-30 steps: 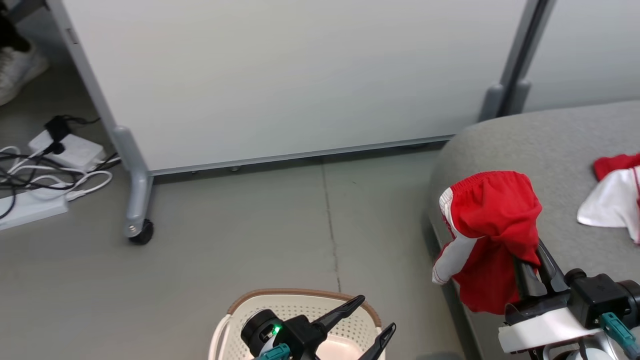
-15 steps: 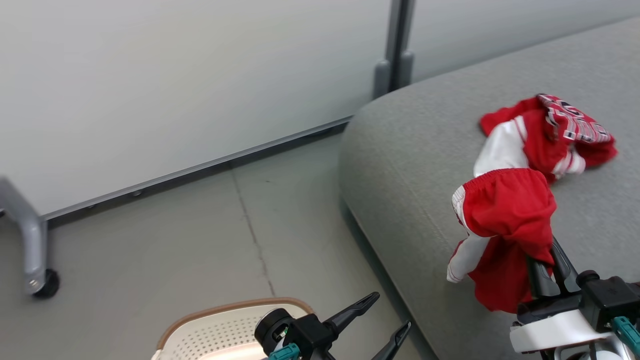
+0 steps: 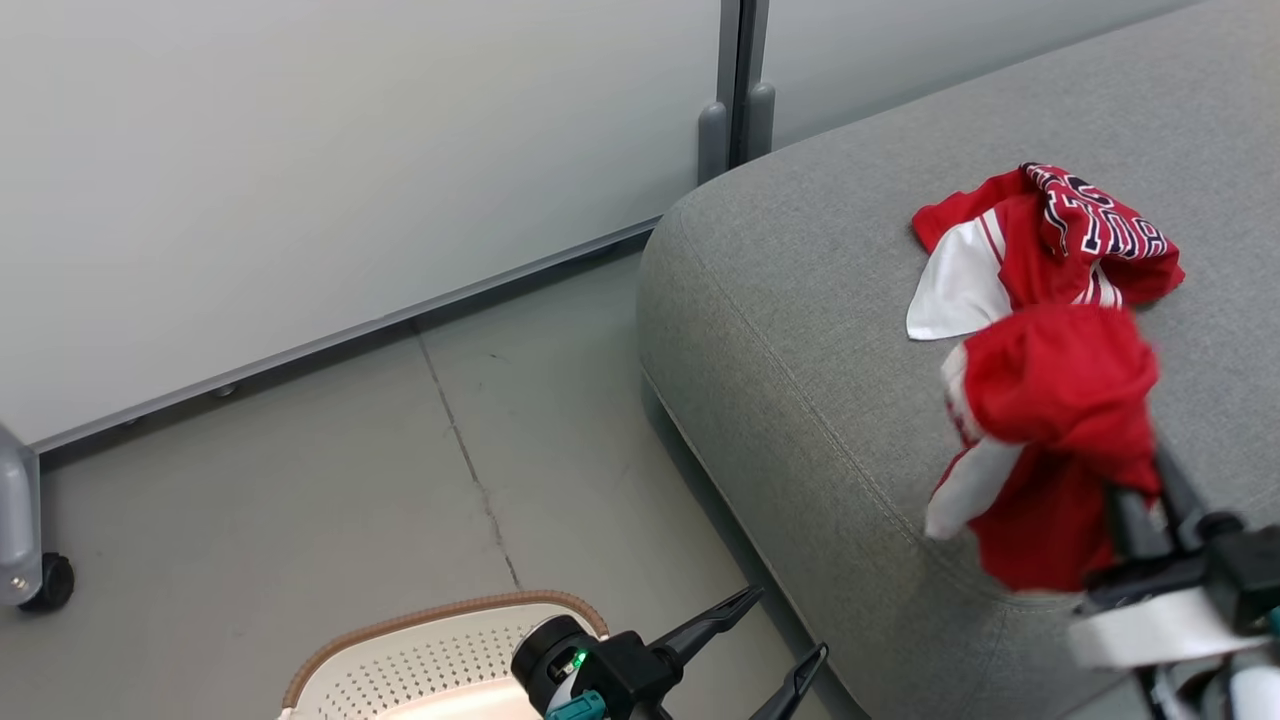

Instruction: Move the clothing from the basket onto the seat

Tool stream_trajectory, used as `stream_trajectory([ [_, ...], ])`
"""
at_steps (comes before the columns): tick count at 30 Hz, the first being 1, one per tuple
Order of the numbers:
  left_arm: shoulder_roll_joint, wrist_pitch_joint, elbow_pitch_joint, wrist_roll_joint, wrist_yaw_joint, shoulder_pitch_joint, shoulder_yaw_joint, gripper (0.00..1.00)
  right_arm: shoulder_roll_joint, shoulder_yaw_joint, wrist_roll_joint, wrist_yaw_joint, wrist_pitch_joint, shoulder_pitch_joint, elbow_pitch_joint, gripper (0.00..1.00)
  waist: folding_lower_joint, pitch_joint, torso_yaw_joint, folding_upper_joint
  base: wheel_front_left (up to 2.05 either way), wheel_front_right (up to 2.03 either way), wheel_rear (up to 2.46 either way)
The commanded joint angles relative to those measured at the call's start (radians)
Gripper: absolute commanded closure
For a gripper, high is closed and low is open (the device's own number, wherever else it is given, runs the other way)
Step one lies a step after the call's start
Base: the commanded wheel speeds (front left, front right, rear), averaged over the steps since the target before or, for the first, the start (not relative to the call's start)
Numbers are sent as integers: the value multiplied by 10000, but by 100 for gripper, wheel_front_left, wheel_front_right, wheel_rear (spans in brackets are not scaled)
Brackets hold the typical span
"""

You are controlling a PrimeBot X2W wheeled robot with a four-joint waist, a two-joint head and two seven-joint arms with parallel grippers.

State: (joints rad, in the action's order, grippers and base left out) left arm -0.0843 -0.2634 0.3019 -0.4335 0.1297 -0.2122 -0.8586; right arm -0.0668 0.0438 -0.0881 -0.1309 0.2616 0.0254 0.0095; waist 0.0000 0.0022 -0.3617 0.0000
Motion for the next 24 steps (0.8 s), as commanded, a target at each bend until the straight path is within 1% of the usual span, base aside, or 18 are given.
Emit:
stream_trajectory([
  [1,-81,-10,-40,57,14,57,18,0,-409,134,-131,1,58,412,-125,100,0,82,24,0,0,0,0],
  [2,-103,-10,-57,71,14,66,16,0,-600,181,-186,1,58,591,-176,100,0,134,31,0,0,0,0],
  [3,-194,-10,-72,109,14,74,-30,0,-1144,381,-166,1,13,1085,-229,100,0,278,40,0,0,0,0],
  [5,-314,-10,-106,145,14,-20,-43,0,-1731,546,-86,1,-154,1668,-338,100,0,594,41,0,0,0,0],
  [8,-645,-8,-176,226,14,-249,-43,0,-2585,715,61,1,-380,2717,-391,100,0,1174,-26,0,0,0,0],
  [13,-1322,-8,-512,425,14,-714,-206,0,-3821,940,320,1,-657,4633,71,100,0,2403,-44,0,0,0,0],
  [15,-1600,-10,-659,536,14,-970,-329,0,-4404,979,53,1,-779,5333,426,100,0,2889,34,0,0,0,0],
  [18,-1979,-10,-857,585,14,-1254,-449,0,-4645,1110,170,1,-930,6359,1060,100,0,3521,167,0,0,0,0],
  [24,-2524,-8,-1236,590,14,-1643,-504,0,-4706,2125,121,1,-1030,7762,2681,100,0,4446,509,0,0,0,0],
])
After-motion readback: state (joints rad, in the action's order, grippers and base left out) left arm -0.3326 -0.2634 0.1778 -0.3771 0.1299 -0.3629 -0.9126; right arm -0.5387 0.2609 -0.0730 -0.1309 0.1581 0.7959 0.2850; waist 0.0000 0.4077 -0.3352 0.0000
